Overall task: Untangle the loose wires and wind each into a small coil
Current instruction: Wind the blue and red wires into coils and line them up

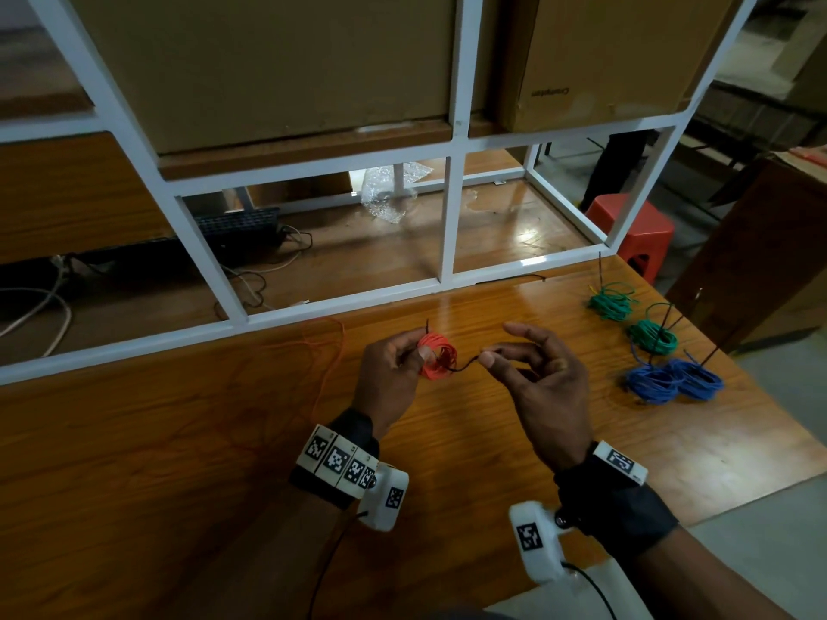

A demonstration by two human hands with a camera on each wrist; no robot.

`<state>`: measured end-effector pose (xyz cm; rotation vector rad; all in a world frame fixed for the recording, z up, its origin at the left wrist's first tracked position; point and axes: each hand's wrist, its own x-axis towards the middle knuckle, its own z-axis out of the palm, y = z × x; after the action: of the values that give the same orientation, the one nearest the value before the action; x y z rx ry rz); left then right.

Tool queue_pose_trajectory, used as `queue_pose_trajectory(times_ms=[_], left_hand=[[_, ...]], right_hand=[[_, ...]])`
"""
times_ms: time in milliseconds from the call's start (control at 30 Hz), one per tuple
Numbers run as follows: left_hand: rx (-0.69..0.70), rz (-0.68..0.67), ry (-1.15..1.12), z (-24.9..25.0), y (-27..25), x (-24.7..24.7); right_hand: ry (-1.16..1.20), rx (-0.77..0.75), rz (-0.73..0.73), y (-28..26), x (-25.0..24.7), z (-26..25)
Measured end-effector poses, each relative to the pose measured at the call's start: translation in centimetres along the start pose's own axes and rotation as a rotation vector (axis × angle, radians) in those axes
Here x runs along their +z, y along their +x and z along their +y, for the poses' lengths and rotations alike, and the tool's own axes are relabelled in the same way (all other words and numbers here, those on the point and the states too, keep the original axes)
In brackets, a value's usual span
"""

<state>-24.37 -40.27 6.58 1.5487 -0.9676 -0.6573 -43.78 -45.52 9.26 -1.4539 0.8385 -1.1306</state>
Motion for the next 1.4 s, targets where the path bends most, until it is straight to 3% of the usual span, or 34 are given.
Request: queue_pose_trajectory(times_ms=[133,367,667,1167,1400], left_hand=[[0.08,-0.039,0.041,0.6,-0.4,0.1],[0.168,-0.073,0.082,1.1,-0.6,-0.2],[0.301,-0.071,0.217,1.4,-0.3,-1.7],[0.36,-0.099,0.254,2.4,-0.3,-2.6],[0.385,-0.11,0.322,2.7,-0.4,-2.7]], right_hand=[[0.073,-0.054,0.026,0.6,1.4,-0.7],[-0.013,-0.208,0.007,1.4,2.4,-0.5],[-0.284,-0.184,-0.154,2.8,2.3,-1.5],[-0.133,-0.046,-0.201,3.0,3.1,-3.2],[-0.293,-0.156,-0.206,2.7,3.0,-3.5]])
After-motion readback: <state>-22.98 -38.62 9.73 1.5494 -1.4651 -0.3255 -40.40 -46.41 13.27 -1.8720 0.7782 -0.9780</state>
